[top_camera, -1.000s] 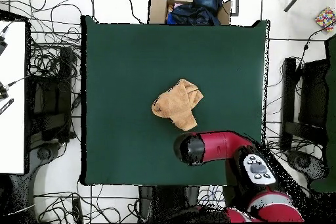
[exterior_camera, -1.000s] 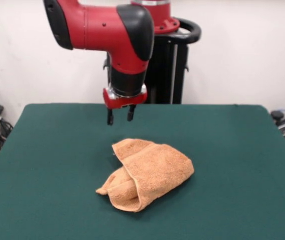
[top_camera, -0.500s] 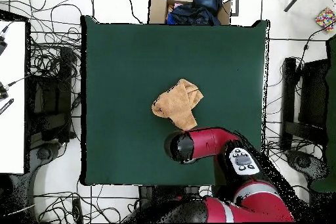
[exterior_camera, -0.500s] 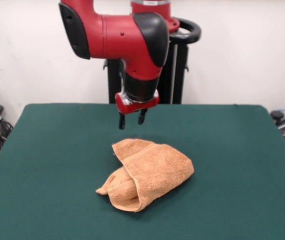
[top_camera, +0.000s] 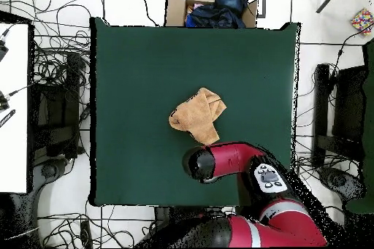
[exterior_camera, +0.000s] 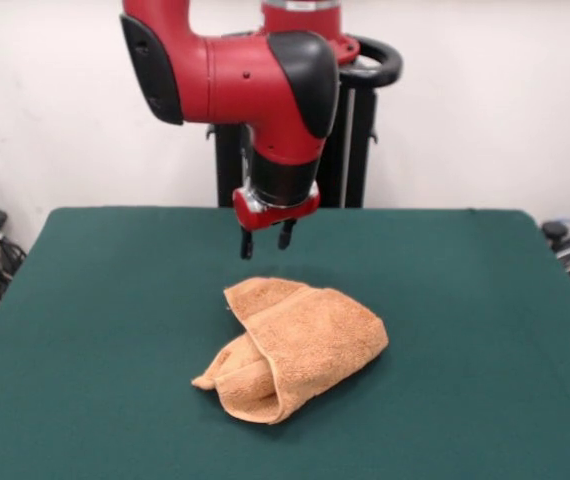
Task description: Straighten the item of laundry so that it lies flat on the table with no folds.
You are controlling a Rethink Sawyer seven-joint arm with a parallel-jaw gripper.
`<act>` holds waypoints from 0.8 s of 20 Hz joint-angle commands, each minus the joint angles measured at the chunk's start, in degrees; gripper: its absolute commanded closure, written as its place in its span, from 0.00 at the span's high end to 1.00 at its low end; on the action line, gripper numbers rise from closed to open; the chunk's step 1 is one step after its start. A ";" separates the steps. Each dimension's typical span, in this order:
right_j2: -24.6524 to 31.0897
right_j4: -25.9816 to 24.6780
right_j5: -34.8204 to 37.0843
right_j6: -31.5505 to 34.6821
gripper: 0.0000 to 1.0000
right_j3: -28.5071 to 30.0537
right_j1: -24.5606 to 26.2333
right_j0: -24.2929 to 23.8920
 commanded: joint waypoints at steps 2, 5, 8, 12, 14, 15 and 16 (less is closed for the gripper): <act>-0.99 -2.16 -6.12 8.32 1.00 -6.59 3.39 1.27; -0.96 -1.96 -10.11 9.87 1.00 -7.50 4.24 1.51; -0.83 -1.20 -10.30 9.52 1.00 -7.35 3.58 1.43; -2.25 -1.76 -11.52 8.99 1.00 -7.88 3.40 2.56; -2.83 -1.73 -11.62 8.65 1.00 -8.25 3.52 3.02; -3.33 -1.85 -11.73 8.58 1.00 -8.07 3.44 3.31; -3.71 -1.88 -11.62 8.41 1.00 -8.10 3.48 3.60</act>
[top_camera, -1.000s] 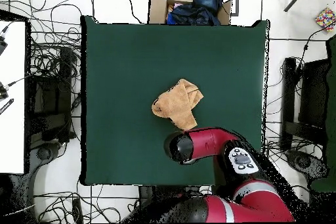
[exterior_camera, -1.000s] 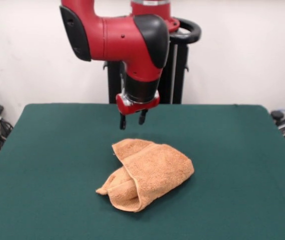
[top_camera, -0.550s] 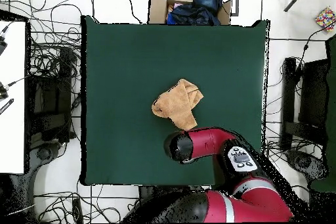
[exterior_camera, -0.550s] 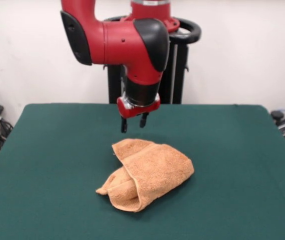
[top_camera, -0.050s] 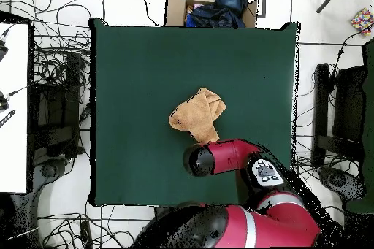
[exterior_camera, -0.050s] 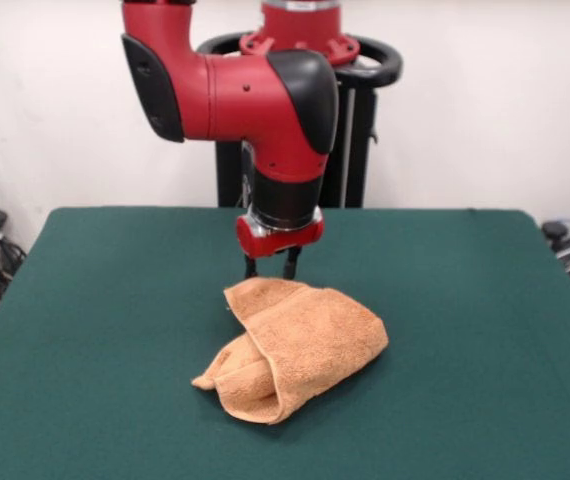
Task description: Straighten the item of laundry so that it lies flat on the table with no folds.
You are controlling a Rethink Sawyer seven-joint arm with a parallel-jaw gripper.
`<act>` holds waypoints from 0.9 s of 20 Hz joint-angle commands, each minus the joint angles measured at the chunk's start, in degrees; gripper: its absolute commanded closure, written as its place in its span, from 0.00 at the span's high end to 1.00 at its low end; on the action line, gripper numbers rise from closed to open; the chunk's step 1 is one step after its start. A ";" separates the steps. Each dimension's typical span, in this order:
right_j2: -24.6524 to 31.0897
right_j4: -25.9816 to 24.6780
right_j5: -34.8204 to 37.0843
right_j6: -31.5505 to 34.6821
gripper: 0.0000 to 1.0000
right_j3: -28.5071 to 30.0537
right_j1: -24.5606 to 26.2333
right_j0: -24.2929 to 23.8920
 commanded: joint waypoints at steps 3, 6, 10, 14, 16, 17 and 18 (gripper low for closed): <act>-3.52 -1.74 -1.83 8.03 1.00 -5.81 0.85 3.25; -4.25 -1.34 -1.21 7.91 1.00 -6.25 1.33 3.93; -4.60 -0.91 -0.94 7.74 1.00 -6.25 1.33 4.19; -6.00 -1.39 -2.53 8.36 1.00 -7.21 1.84 5.49; -5.81 -1.47 -3.87 8.23 1.00 -6.85 1.29 5.36; -5.69 -1.48 -4.65 8.21 1.00 -6.51 0.97 5.19; -5.57 -1.52 -5.46 8.18 1.00 -6.26 0.63 5.13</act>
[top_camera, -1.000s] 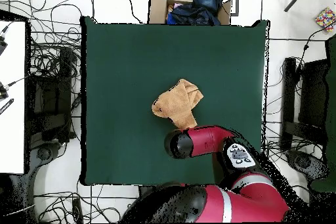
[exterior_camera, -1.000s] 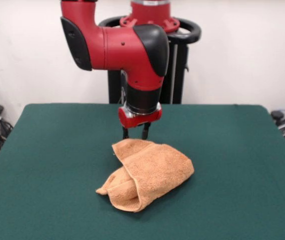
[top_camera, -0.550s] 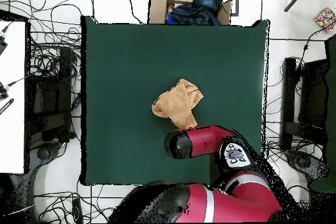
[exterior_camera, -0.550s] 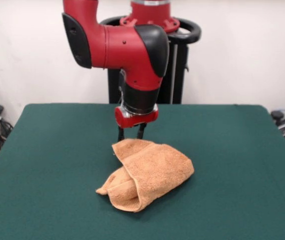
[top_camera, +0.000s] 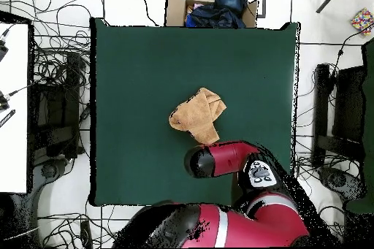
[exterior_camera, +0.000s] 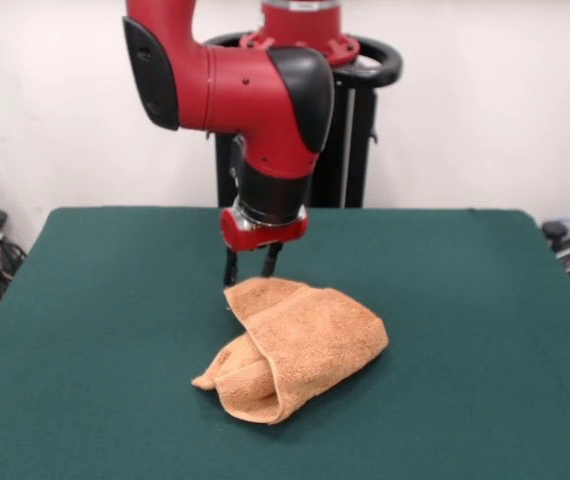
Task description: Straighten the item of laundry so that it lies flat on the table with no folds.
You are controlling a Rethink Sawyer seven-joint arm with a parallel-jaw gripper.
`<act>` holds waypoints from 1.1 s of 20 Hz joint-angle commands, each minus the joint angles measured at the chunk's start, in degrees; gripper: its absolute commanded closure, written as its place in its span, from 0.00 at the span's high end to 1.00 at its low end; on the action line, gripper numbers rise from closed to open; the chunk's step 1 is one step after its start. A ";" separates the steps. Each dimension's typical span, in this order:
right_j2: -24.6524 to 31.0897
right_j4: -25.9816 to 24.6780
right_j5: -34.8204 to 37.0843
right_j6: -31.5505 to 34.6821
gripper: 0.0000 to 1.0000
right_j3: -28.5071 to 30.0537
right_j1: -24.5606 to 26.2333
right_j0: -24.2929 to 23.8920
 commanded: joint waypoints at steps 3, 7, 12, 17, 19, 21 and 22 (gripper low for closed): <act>0.16 -1.73 -6.73 7.93 1.00 -4.27 -0.16 0.93; 0.42 -1.29 -6.49 7.33 1.00 -4.42 0.28 0.66; 3.48 -1.46 -13.64 7.59 1.00 -2.67 -0.12 -2.14; 7.90 -1.45 -16.90 6.73 1.00 0.05 -2.07 -6.28; 8.83 -1.53 -18.13 6.79 1.00 0.49 -2.23 -7.17; 10.20 -1.37 -18.93 6.82 1.00 1.05 -2.99 -8.05; 10.69 -1.37 -18.92 6.68 1.00 1.30 -3.28 -8.42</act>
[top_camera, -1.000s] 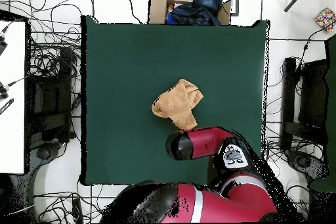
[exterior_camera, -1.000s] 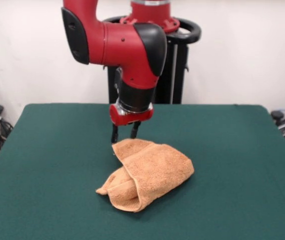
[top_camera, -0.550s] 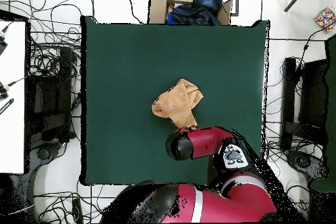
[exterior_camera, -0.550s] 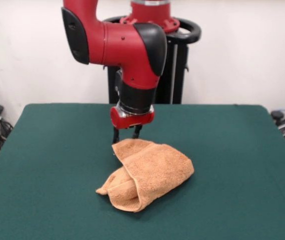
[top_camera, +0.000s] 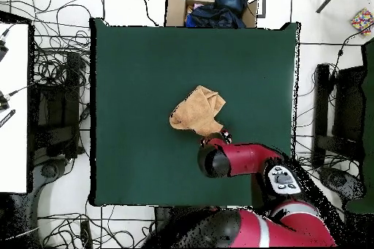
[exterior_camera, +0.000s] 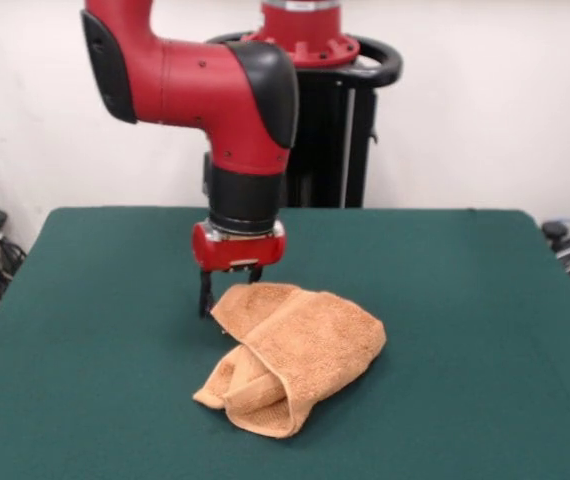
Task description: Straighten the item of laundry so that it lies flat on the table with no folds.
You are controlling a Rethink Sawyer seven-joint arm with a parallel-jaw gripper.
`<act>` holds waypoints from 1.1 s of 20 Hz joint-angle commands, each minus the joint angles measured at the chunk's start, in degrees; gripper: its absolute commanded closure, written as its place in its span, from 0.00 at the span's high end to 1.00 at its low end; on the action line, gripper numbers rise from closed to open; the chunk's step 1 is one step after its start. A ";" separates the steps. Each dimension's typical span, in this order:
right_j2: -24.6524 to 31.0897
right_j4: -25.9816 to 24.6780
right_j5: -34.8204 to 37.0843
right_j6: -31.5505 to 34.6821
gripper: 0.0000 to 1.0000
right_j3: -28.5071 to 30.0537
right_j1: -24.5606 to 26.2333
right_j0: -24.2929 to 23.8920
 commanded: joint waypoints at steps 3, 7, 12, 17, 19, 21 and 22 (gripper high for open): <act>8.90 -1.22 -2.77 6.32 1.00 1.40 -2.31 -2.32; 8.42 -1.33 -2.79 6.31 1.00 1.01 -1.94 -1.89; 8.20 -1.96 -2.96 6.04 1.00 1.16 -1.81 -2.03; 7.60 -3.35 -2.46 4.51 1.00 0.41 -1.25 -1.38; 8.84 -4.48 -2.22 3.19 1.00 0.68 -1.70 -1.94; 9.25 -5.65 -2.90 2.70 1.00 0.86 -2.10 -1.57; 9.55 -5.68 -2.69 2.82 1.00 0.98 -2.33 -1.50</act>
